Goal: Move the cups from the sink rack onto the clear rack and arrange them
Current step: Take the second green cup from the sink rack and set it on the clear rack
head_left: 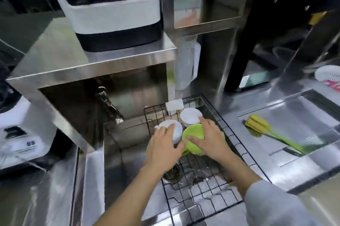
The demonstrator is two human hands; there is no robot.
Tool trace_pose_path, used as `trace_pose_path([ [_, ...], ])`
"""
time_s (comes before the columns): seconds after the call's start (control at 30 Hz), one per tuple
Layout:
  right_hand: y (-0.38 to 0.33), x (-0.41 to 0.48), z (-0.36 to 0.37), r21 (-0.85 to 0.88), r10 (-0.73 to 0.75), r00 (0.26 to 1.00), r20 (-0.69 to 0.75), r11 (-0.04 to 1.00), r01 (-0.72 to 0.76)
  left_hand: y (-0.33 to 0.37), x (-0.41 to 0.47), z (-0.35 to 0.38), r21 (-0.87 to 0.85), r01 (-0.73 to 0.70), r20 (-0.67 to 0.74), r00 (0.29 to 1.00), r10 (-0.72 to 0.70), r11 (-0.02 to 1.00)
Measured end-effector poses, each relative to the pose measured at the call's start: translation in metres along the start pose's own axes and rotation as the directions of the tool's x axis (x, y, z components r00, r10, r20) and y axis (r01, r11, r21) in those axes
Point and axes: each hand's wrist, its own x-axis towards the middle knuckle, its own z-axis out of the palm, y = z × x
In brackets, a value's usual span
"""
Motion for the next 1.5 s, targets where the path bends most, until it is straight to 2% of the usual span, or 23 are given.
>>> trace_pose_path([
  [0.1, 0.027, 0.004, 0.003, 0.006, 0.127, 0.992, 0.011, 0.992, -0.127, 0.009, 0.004, 0.027, 0.063, 0.114, 0.088, 0.989, -0.119, 0.992],
  [0.2, 0.042, 0.006, 0.01, 0.046, 0.197, 0.98, 0.0, 0.979, -0.196, 0.014, 0.006, 0.049, 0.139, 0.142, 0.159, 0.974, -0.164, 0.98],
  [0.3, 0.048, 0.01, 0.017, 0.057, 0.249, 0.967, 0.051, 0.966, -0.251, 0.017, 0.009, 0.064, 0.126, 0.233, 0.225, 0.94, -0.256, 0.964],
  [0.4, 0.05, 0.017, 0.02, 0.169, 0.288, 0.951, 0.111, 0.938, -0.304, 0.015, 0.012, 0.072, -0.068, 0.359, 0.353, 0.881, -0.314, 0.931],
  [0.47, 0.054, 0.02, 0.018, 0.288, 0.345, 0.927, 0.147, 0.882, -0.374, 0.016, 0.014, 0.073, -0.265, 0.463, 0.409, 0.848, -0.337, 0.846],
  [0.53, 0.058, 0.023, 0.017, 0.351, 0.369, 0.91, 0.192, 0.84, -0.414, 0.021, 0.014, 0.072, -0.431, 0.566, 0.462, 0.807, -0.367, 0.703],
  [0.63, 0.058, 0.022, 0.016, 0.395, 0.347, 0.901, 0.262, 0.813, -0.428, 0.028, 0.017, 0.065, -0.571, 0.768, 0.65, 0.639, -0.411, 0.291],
  [0.73, 0.055, 0.015, 0.014, 0.432, 0.3, 0.894, 0.333, 0.794, -0.428, 0.027, 0.018, 0.06, -0.6, 0.794, 0.759, 0.531, -0.376, -0.091],
  [0.8, 0.055, 0.009, 0.01, 0.456, 0.269, 0.899, 0.345, 0.789, -0.411, 0.027, 0.016, 0.057, -0.559, 0.803, 0.812, 0.48, -0.333, -0.206],
  [0.87, 0.054, 0.005, 0.003, 0.478, 0.241, 0.914, 0.326, 0.793, -0.379, 0.029, 0.014, 0.05, -0.53, 0.812, 0.838, 0.456, -0.3, -0.244],
  [0.97, 0.051, -0.002, -0.01, 0.54, 0.15, 0.956, 0.251, 0.798, -0.267, 0.032, 0.017, 0.035, -0.526, 0.774, 0.85, 0.467, -0.244, -0.353],
  [1.07, 0.041, -0.009, -0.021, 0.554, -0.042, 0.995, 0.096, 0.833, -0.018, 0.04, 0.021, 0.018, -0.537, 0.738, 0.842, 0.497, -0.209, -0.41],
  [1.13, 0.033, -0.015, -0.027, 0.543, -0.193, 0.981, -0.02, 0.822, 0.173, 0.045, 0.021, 0.006, -0.576, 0.713, 0.81, 0.565, -0.158, -0.401],
  [1.2, 0.023, -0.02, -0.031, 0.55, -0.29, 0.953, -0.091, 0.783, 0.291, 0.045, 0.019, -0.007, -0.655, 0.639, 0.737, 0.658, -0.156, -0.404],
  [1.33, -0.007, -0.025, -0.035, 0.599, -0.346, 0.932, -0.111, 0.725, 0.341, 0.033, 0.009, -0.034, -0.813, 0.465, 0.563, 0.78, -0.271, -0.35],
  [1.4, -0.027, -0.027, -0.036, 0.637, -0.415, 0.909, -0.033, 0.693, 0.339, 0.023, 0.002, -0.05, -0.864, 0.382, 0.482, 0.816, -0.318, -0.329],
  [1.5, -0.063, -0.033, -0.033, 0.727, -0.485, 0.866, 0.12, 0.637, 0.256, 0.003, -0.012, -0.077, -0.914, 0.289, 0.388, 0.829, -0.403, -0.286],
])
